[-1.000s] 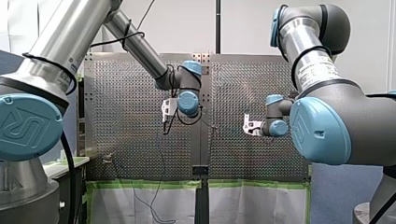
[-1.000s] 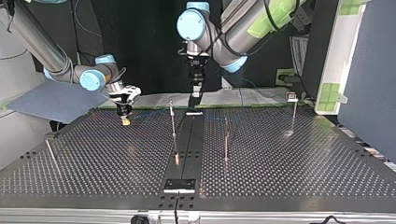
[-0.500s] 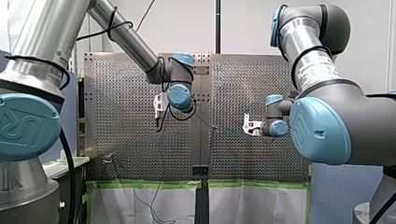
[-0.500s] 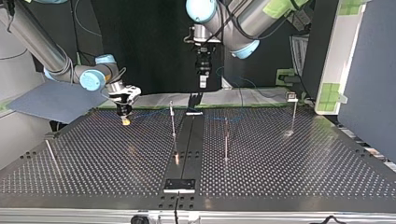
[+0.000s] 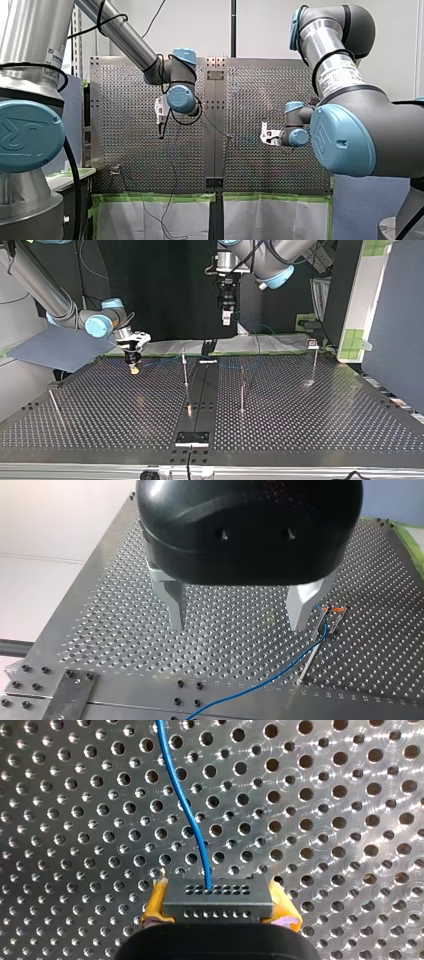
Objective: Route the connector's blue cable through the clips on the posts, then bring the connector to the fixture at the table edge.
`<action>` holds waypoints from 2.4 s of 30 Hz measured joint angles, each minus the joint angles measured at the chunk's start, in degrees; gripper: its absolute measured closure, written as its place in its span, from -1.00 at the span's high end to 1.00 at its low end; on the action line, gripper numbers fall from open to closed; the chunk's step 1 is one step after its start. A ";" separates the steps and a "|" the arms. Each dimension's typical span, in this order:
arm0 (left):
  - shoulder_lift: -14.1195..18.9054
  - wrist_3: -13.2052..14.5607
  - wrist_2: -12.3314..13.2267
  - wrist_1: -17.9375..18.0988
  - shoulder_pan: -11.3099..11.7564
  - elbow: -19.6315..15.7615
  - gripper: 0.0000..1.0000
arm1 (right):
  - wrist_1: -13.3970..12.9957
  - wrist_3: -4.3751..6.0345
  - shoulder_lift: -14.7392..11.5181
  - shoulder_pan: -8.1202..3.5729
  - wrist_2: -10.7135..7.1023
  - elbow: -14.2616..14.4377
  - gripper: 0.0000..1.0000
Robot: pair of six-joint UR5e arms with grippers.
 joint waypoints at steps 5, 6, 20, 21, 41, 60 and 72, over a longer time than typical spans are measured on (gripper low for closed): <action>2.56 -0.60 0.26 0.11 0.00 -2.57 1.00 | 0.42 -0.12 -0.03 -0.09 0.00 -0.03 -1.00; 3.18 -0.86 0.33 0.18 0.04 -3.19 1.00 | 0.47 -0.14 -0.04 -0.07 0.02 -0.03 -1.00; 10.24 -1.27 0.32 0.67 -0.06 -10.25 1.00 | 0.64 -0.19 -0.04 0.13 0.53 -0.03 -1.00; 10.70 -1.27 0.32 0.66 -0.07 -10.70 1.00 | 0.73 -0.22 -0.04 0.11 0.73 -0.03 -1.00; 13.38 -1.78 0.67 4.74 0.73 -16.41 1.00 | 8.03 -0.01 -7.75 1.18 10.07 0.05 -1.00; 10.84 -2.23 3.56 6.18 0.42 -16.47 1.00 | 16.87 -1.39 -17.49 1.77 17.79 0.07 -1.00; 13.05 -2.74 3.59 6.08 0.53 -16.47 1.00 | 17.66 -3.28 -23.38 0.74 22.93 3.04 -1.00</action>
